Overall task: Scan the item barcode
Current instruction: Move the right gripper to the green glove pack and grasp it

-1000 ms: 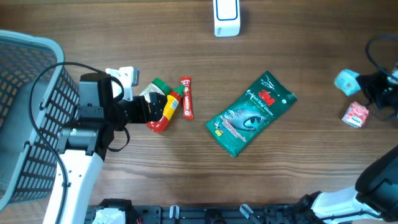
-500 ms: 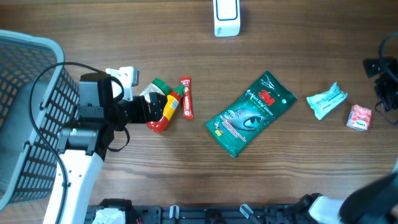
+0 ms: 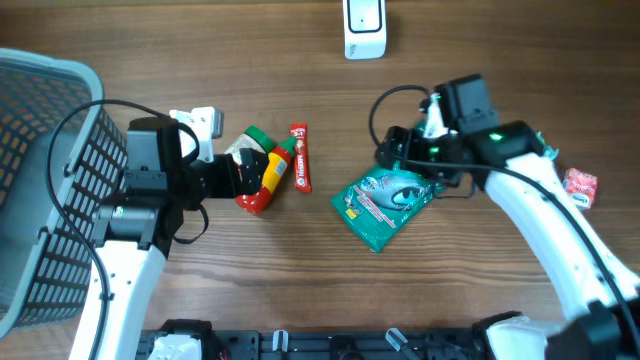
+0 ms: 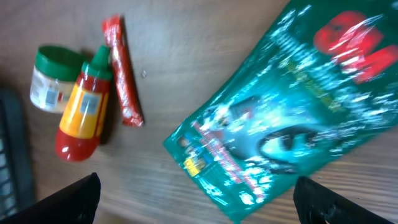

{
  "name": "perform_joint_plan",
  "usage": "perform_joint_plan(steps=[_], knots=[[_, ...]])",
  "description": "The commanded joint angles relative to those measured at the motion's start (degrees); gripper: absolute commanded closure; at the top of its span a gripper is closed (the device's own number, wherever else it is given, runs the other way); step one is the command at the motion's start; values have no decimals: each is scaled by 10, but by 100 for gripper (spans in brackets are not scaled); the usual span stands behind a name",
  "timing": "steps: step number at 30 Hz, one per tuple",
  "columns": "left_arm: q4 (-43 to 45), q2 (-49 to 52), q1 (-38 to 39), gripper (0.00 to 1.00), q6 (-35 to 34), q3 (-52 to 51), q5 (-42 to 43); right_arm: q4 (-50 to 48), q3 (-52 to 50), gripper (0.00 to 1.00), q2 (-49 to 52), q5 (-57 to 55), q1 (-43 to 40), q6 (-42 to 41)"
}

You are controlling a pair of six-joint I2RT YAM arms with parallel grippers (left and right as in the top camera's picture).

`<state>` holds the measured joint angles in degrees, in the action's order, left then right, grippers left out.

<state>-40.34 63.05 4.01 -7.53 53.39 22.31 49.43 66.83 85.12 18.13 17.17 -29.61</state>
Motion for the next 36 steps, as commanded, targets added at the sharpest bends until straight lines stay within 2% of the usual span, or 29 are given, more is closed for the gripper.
perform_joint_plan(steps=[1,5,11,22,27,28,29,31,32,36], knots=[[2,-5,-3,0,13,-1,-1,18,-2,0,64,71,27,-93],[2,-5,-3,0,13,-1,-1,88,-2,6,112,-13,96,-218],[2,-5,-3,0,13,-1,-1,69,-2,14,148,-78,126,-400],[2,-5,-3,0,13,-1,-1,-4,-2,18,271,-24,126,-378],[2,-5,-3,0,13,-1,-1,5,-2,18,282,-66,121,-362],[2,-5,-3,0,13,-1,-1,5,-2,21,298,-67,121,-350],[2,-5,-3,0,13,-1,-1,3,-2,29,318,-68,121,-342],[2,-5,-3,0,13,-1,-1,-3,-2,50,348,-67,121,-329],[2,-5,-3,0,13,-1,-1,-4,-2,71,362,-67,121,-320],[2,-5,-3,0,13,-1,-1,-3,-2,96,363,-78,118,-302]])
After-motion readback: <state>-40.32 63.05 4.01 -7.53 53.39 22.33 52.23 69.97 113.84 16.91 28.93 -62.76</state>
